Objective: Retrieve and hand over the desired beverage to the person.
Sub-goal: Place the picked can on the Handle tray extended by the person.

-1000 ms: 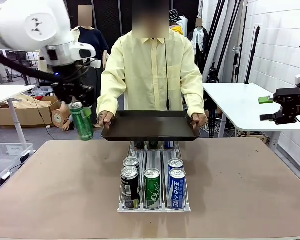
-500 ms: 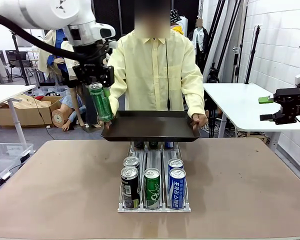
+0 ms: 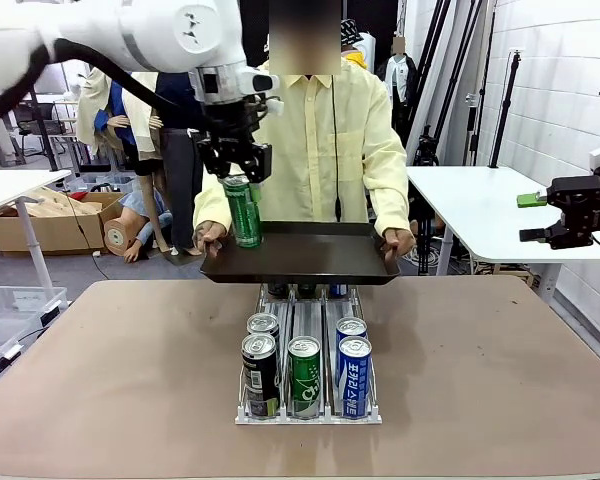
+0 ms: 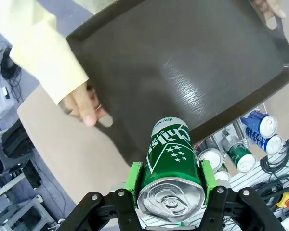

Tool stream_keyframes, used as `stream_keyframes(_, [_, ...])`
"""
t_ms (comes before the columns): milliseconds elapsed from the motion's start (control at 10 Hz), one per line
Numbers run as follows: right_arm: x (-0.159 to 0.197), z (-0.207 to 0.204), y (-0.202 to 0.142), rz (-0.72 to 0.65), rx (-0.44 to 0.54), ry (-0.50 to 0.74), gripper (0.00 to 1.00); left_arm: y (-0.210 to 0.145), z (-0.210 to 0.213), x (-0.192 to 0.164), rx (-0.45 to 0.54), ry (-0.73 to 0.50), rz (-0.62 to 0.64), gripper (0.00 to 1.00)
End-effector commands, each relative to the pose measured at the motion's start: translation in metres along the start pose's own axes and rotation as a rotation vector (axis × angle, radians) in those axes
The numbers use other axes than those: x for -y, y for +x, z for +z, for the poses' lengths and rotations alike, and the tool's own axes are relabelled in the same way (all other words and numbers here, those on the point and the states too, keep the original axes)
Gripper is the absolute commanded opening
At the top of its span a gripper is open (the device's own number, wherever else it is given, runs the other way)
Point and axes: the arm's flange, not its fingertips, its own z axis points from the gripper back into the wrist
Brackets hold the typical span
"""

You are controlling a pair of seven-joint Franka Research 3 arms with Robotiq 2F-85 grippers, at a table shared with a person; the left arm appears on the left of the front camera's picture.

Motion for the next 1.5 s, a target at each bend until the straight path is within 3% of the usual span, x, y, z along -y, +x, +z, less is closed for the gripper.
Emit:
stream_keyframes(0, [-0.001,0.0,0.001,-0.003,-0.002,0.01,1.0,0.026,0.01,0.009,-0.01,0.013,0.004,0.0])
stream_keyframes(800, [-0.001,0.0,0.001,-0.003,-0.002,0.01,1.0,0.04,-0.052,0.011,-0.13,-0.002,0.002,0.0])
stream_keyframes(1400, [-0.001,0.0,0.001,-0.003,-0.002,0.01,1.0,0.044,-0.067,0.002,-0.164,-0.022,0.007,0.0])
